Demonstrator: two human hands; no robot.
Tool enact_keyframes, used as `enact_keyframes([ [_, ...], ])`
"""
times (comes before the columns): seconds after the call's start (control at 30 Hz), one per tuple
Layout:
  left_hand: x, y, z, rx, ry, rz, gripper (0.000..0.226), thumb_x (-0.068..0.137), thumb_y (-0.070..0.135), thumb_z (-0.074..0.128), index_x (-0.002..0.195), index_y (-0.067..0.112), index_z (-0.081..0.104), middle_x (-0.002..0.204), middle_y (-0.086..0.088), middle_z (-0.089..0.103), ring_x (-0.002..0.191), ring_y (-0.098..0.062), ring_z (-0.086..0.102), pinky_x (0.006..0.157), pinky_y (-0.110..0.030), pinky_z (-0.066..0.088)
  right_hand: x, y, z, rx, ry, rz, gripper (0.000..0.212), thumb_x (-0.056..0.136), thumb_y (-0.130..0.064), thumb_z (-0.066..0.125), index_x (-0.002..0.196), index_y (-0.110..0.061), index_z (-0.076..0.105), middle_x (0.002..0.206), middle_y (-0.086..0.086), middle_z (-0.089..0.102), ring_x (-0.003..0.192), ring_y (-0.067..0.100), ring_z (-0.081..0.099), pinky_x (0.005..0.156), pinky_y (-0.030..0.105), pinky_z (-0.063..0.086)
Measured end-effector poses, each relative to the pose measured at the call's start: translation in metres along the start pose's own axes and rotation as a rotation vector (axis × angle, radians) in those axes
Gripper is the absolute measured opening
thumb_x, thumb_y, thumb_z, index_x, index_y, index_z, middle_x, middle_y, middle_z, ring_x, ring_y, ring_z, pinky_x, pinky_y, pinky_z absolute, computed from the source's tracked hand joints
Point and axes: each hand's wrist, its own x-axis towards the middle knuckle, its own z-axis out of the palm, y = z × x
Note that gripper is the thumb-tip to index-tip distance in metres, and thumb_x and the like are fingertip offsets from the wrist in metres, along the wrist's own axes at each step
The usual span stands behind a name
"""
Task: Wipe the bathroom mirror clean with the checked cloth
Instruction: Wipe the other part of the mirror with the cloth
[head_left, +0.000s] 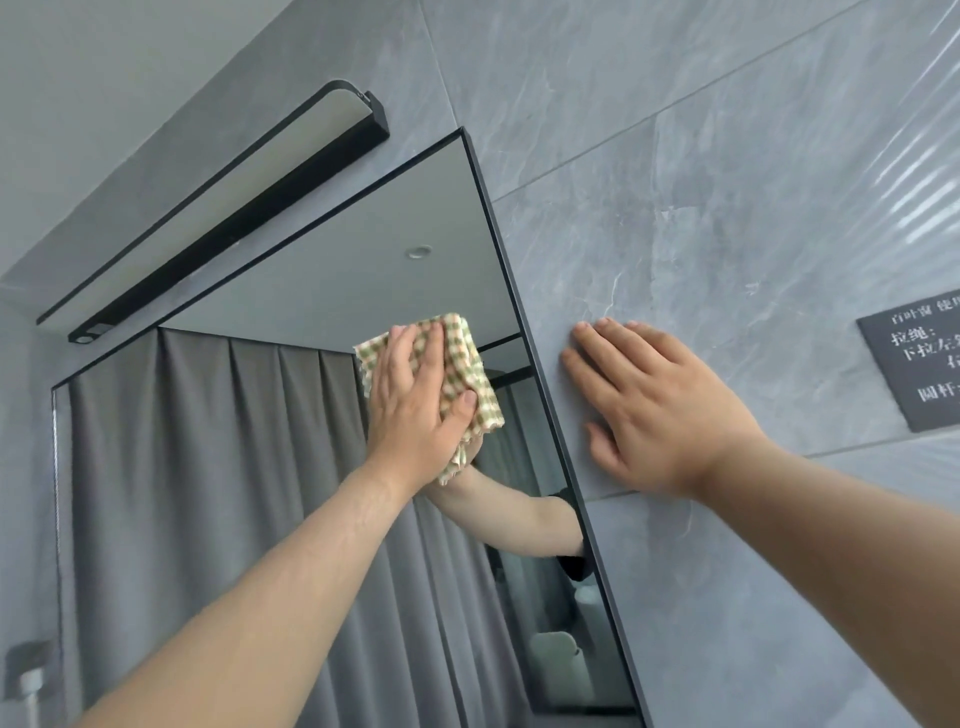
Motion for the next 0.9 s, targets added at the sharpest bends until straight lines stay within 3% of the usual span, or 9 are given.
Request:
enact_keyframes([
  [0.1,-0.044,-0.003,0.008,-0.051,0.035,-0.011,0.079,0.088,0.053,0.048,0.155,0.015,0.03,0.149,-0.015,0.031,0.142,-0.035,0.028,0.115,-0.061,0.027,0.0,0.0,0.0,-0.004,0.003,-0.003,0.066,0.082,-0.037,0.044,0.133,0.002,0.056,0.14,0.024,0.053,0.128,0.041,0.051,0.11,0.05,0.037],
  [0.17,-0.076,-0.002,0.016,-0.046,0.045,0.019,0.078,0.087,0.05,0.053,0.153,0.014,0.034,0.148,-0.017,0.036,0.141,-0.035,0.031,0.112,-0.065,0.032,0.0,0.0,0.0,-0.009,0.001,-0.005,0.066,0.082,-0.037,0.044,0.133,0.002,0.055,0.141,0.024,0.052,0.128,0.041,0.051,0.109,0.051,0.037],
  [0.23,-0.11,-0.002,0.023,-0.04,0.021,0.082,0.08,0.086,0.049,0.056,0.154,0.016,0.029,0.156,-0.014,0.03,0.148,-0.031,0.024,0.115,-0.063,0.028,0.0,0.0,0.001,-0.013,0.0,-0.005,0.066,0.082,-0.037,0.044,0.134,0.002,0.055,0.141,0.024,0.052,0.128,0.041,0.05,0.109,0.051,0.037],
  [0.37,-0.174,-0.002,0.035,-0.084,-0.064,0.163,0.09,0.083,0.048,0.06,0.159,0.03,0.015,0.167,0.007,0.002,0.154,-0.017,0.005,0.125,-0.039,0.003,0.0,0.001,0.003,-0.023,0.009,-0.006,0.067,0.083,-0.038,0.044,0.135,0.002,0.054,0.142,0.025,0.051,0.129,0.041,0.05,0.109,0.051,0.037],
  [0.53,-0.208,-0.003,0.047,0.05,-0.14,0.205,0.095,0.087,0.056,0.054,0.161,0.025,0.004,0.168,-0.003,-0.006,0.155,-0.023,-0.001,0.124,-0.037,-0.004,0.0,0.0,0.002,-0.037,-0.003,-0.01,0.067,0.083,-0.038,0.044,0.137,0.002,0.052,0.144,0.025,0.049,0.13,0.041,0.048,0.11,0.05,0.035],
  [0.63,-0.188,-0.009,0.038,0.115,-0.222,0.194,0.095,0.089,0.064,0.045,0.16,0.027,-0.007,0.167,-0.001,-0.017,0.154,-0.02,-0.01,0.123,-0.034,-0.009,0.001,0.0,0.001,-0.044,-0.006,-0.013,0.068,0.084,-0.038,0.044,0.137,0.002,0.051,0.144,0.025,0.048,0.13,0.041,0.048,0.11,0.051,0.035],
  [0.73,-0.129,-0.009,0.021,0.084,-0.263,0.048,0.091,0.089,0.074,0.029,0.152,0.039,-0.027,0.161,0.006,-0.034,0.149,-0.013,-0.026,0.12,-0.033,-0.021,0.0,0.0,0.001,-0.048,-0.007,-0.014,0.068,0.084,-0.038,0.044,0.138,0.003,0.051,0.144,0.026,0.048,0.13,0.042,0.047,0.11,0.051,0.035],
  [0.8,-0.077,-0.004,0.008,0.077,-0.216,-0.015,0.09,0.088,0.074,0.029,0.153,0.038,-0.021,0.161,0.004,-0.032,0.147,-0.011,-0.03,0.119,-0.036,-0.021,0.0,0.0,0.001,-0.044,-0.009,-0.014,0.068,0.084,-0.038,0.043,0.138,0.002,0.05,0.144,0.025,0.048,0.13,0.042,0.047,0.11,0.051,0.035],
  [0.9,-0.001,0.0,-0.012,0.046,-0.165,-0.055,0.087,0.095,0.061,0.044,0.158,0.029,-0.007,0.165,0.0,-0.02,0.149,-0.013,-0.022,0.121,-0.039,-0.015,0.0,-0.001,0.0,-0.036,-0.017,-0.013,0.068,0.085,-0.038,0.042,0.138,0.002,0.05,0.144,0.025,0.048,0.13,0.042,0.047,0.11,0.051,0.035],
])
